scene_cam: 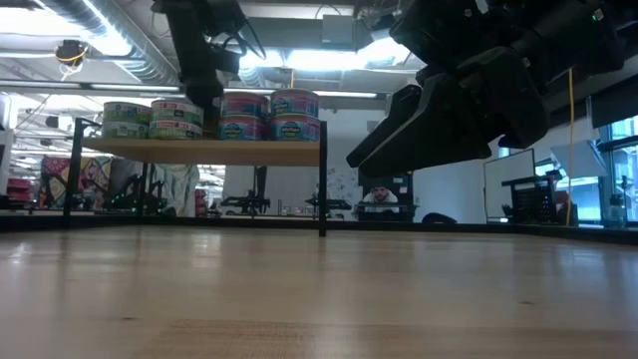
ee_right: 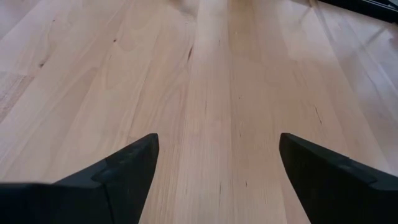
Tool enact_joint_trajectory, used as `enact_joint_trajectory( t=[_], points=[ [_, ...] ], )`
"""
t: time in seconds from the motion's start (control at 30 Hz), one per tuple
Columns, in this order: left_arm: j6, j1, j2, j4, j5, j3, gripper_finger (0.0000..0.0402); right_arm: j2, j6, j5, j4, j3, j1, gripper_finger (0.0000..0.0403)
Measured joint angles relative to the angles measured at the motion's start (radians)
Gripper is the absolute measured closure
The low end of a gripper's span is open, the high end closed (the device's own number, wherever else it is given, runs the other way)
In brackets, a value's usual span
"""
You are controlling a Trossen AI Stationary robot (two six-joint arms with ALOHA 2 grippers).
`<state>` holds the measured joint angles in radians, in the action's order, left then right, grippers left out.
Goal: Stack canned seafood by type on shelf
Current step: Stack the blue tuna can on top of the blue tuna can on the shelf
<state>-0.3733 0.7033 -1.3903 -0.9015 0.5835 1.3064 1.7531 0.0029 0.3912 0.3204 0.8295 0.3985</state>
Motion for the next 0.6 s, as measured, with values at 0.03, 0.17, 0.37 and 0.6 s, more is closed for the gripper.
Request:
enact_joint_trajectory(
  t=[0.03, 0.17, 0.37, 0.6],
  points=[
    [0.0, 0.0, 0.0, -0.003, 0.0, 0.0, 0.0191, 0.0, 0.0, 0.0, 0.0, 0.0, 0.0, 0.0071],
    [0.0, 0.0, 0.0, -0.01, 0.0, 0.0, 0.0168, 0.0, 0.0, 0.0, 0.0, 0.0, 0.0, 0.0071],
    [-0.002, 0.0, 0.0, -0.059, -0.001, 0.0, 0.0157, 0.0, 0.0, 0.0, 0.0, 0.0, 0.0, 0.0071],
    [-0.012, -0.015, 0.001, -0.112, -0.001, 0.0, 0.0163, 0.0, 0.0, 0.0, 0.001, 0.0, 0.0, 0.0071]
  ],
)
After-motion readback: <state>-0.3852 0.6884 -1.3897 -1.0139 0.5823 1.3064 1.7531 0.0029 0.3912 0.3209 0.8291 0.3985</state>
